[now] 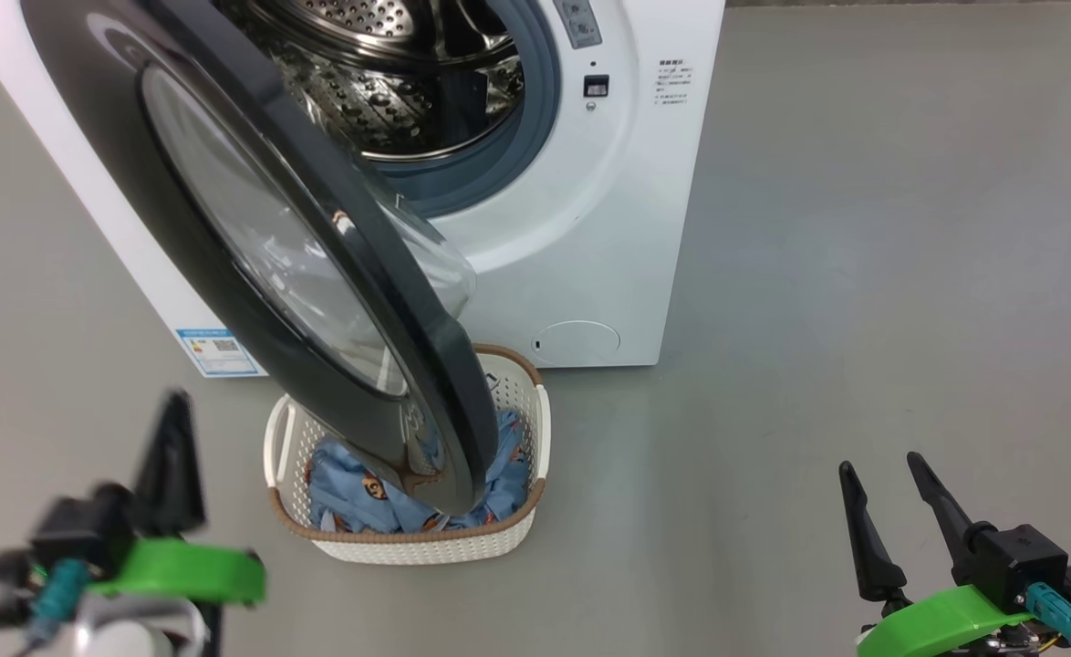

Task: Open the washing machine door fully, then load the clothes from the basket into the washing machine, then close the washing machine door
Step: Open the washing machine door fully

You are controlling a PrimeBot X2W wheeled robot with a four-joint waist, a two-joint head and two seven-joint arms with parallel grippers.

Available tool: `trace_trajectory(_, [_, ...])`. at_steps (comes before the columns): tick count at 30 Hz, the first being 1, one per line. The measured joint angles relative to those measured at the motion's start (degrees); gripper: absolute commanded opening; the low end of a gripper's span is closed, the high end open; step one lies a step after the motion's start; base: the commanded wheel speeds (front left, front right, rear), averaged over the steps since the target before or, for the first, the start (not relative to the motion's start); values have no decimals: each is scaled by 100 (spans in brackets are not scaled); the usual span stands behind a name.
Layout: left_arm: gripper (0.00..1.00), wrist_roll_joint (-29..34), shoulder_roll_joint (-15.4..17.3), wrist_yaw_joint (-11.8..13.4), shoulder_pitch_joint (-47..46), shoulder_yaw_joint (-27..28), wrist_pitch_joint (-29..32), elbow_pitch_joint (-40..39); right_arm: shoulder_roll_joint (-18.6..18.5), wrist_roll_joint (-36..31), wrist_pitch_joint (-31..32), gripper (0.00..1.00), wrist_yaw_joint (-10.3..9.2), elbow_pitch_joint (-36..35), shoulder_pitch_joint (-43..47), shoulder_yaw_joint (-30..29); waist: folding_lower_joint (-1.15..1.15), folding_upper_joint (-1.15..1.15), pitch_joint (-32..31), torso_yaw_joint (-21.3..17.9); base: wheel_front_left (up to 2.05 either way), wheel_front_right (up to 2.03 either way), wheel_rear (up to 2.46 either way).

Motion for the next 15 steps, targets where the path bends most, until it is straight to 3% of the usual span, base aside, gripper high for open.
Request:
trace_trajectory(9, [0,250,110,278,-726,326,-14,-1257,2,-53,0,100,0,-73,-1,-4,0,0,56,58,0,0,0])
trace_trajectory(15, [0,308,46,266,-1192,-264,-15,-2005,5,-53,0,100,0,-199,-1,-2,0,0,46,136,0,0,0])
